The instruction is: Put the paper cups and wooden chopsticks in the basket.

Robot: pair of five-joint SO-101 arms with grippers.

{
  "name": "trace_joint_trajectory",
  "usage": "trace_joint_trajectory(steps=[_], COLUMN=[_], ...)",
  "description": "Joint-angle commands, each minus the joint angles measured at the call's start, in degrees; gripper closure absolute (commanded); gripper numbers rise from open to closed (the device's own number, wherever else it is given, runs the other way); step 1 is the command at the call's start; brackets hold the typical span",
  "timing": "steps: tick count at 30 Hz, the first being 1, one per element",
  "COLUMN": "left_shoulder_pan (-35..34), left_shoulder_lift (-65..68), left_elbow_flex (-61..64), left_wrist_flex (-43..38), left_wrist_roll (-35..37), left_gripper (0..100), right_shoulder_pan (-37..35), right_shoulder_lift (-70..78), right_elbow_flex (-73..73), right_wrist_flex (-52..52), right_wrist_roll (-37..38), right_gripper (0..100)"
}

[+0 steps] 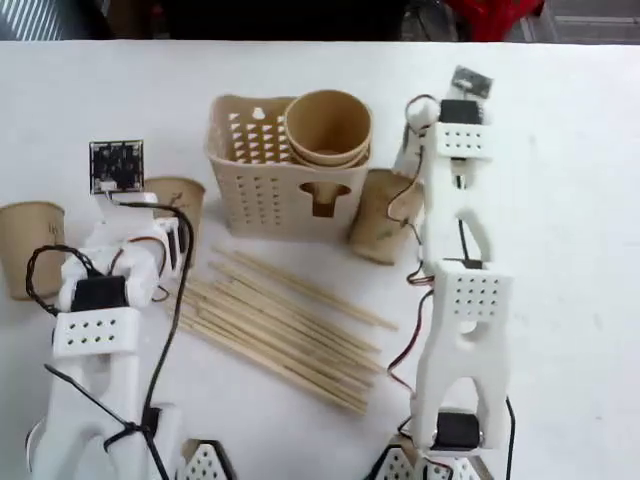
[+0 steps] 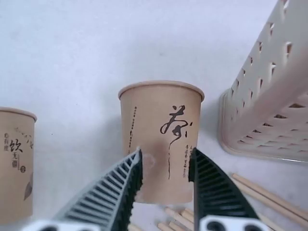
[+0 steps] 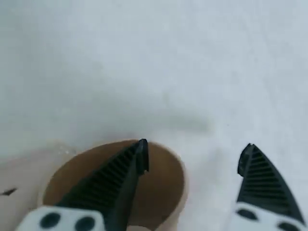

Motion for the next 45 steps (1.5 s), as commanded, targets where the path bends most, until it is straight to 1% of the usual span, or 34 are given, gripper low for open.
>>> trace_joint_trajectory(steps=[1, 4, 6, 9, 12, 14, 20, 22, 28, 33, 36, 38, 41, 43, 45], left_shoulder_pan=[0.7, 0.6, 0.6, 0.6, 0.6, 0.6, 0.4, 0.4, 0.4, 0.4, 0.3, 0.3, 0.3, 0.3, 0.3], left_shoulder_lift=[-1.2, -1.2, -1.2, -1.2, -1.2, -1.2, -1.2, -1.2, -1.2, -1.1, -1.1, -1.1, -1.1, -1.1, -1.1], left_elbow_flex=[-0.4, -0.4, -0.4, -0.4, -0.4, -0.4, -0.4, -0.4, -0.4, -0.4, -0.4, -0.4, -0.4, -0.4, -0.4], left_wrist_flex=[-0.9, -0.9, -1.0, -1.1, -1.1, -1.1, -1.2, -1.2, -1.2, -1.2, -1.2, -1.2, -1.2, -1.2, -1.2], left_wrist_roll=[-0.8, -0.8, -0.8, -0.8, -0.8, -0.8, -0.8, -0.8, -0.8, -0.8, -0.8, -0.8, -0.8, -0.8, -0.8], left_gripper=[83, 83, 83, 83, 83, 83, 83, 83, 83, 83, 83, 83, 83, 83, 83], right_shoulder_pan=[-1.4, -1.7, -1.3, -1.3, -1.3, -1.0, 4.3, 6.9, 13.1, 14.2, 13.4, 11.8, 8.0, 6.2, 6.3], right_shoulder_lift=[-1.0, -1.0, -1.0, -1.1, -1.3, -1.6, -2.9, -5.6, -17.4, -28.5, -31.7, -31.5, -28.7, -26.0, -23.0], right_elbow_flex=[-1.6, -1.2, 0.4, 2.3, 2.9, 3.0, 2.6, 2.7, 2.7, 2.8, 4.7, 8.5, 15.5, 16.4, 15.4], right_wrist_flex=[5.1, 7.0, 7.0, 7.0, 7.0, 7.0, 7.1, 7.1, 7.1, 7.1, 7.1, 7.1, 6.2, 6.2, 6.1], right_wrist_roll=[-0.4, -0.4, -0.4, 0.2, 3.8, 6.0, 7.0, 7.1, 11.1, 11.8, 11.8, 11.9, 11.2, 6.7, -0.3], right_gripper=[69.7, 69.8, 71.9, 81.6, 93.3, 98.4, 98.2, 98.2, 98.2, 98.2, 97.9, 94.3, 80.1, 71.8, 70.7])
